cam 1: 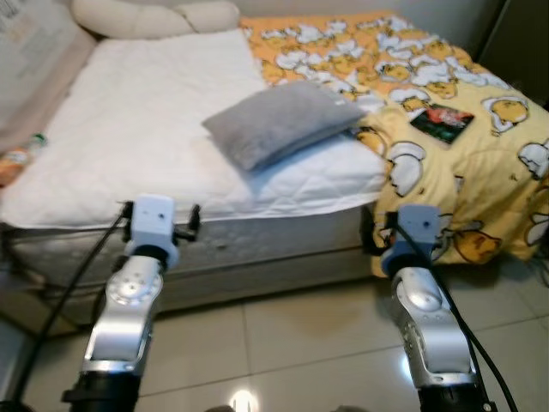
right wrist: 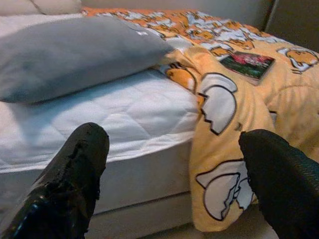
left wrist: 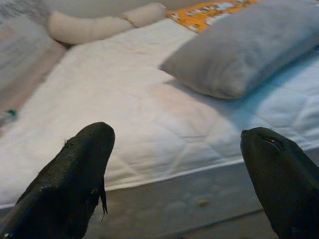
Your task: Clean up the room
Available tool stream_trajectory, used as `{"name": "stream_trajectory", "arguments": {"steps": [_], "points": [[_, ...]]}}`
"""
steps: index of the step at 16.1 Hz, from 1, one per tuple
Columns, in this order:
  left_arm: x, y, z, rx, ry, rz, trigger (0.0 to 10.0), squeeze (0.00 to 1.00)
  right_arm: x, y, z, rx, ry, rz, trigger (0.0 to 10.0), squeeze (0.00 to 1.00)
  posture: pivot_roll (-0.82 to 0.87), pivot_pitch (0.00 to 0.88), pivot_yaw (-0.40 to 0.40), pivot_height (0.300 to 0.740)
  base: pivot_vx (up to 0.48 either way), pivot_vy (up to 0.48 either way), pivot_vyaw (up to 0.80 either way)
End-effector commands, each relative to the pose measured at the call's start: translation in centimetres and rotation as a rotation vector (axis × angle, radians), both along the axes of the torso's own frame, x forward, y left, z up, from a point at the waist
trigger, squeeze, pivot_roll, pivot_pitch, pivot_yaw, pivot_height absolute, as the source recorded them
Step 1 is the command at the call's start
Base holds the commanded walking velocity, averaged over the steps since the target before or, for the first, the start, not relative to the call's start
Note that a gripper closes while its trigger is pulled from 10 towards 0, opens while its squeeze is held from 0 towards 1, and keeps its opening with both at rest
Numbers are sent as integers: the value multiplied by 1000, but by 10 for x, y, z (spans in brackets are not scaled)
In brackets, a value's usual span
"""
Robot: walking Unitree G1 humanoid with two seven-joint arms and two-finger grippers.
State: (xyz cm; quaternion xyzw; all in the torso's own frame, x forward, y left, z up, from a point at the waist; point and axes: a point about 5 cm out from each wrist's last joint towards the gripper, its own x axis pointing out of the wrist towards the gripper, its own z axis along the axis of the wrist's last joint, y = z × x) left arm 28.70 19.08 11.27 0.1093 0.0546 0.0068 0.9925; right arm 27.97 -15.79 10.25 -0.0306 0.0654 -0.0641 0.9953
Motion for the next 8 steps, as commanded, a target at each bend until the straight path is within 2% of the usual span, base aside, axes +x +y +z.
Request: {"name": "stream_trajectory", "arguments": {"steps": [1,8], "points": [[2,-9,2,-5,-7,-30,10000,0,0,-9,2,-8,-7,-33,10000,0,-65,0,41,740,0,364,0],[1,-8,1,-3,-3,-33,10000,0,-1,-10,1,-9,-4,-33,10000,0,-65,0,40,740,0,364,0]]}}
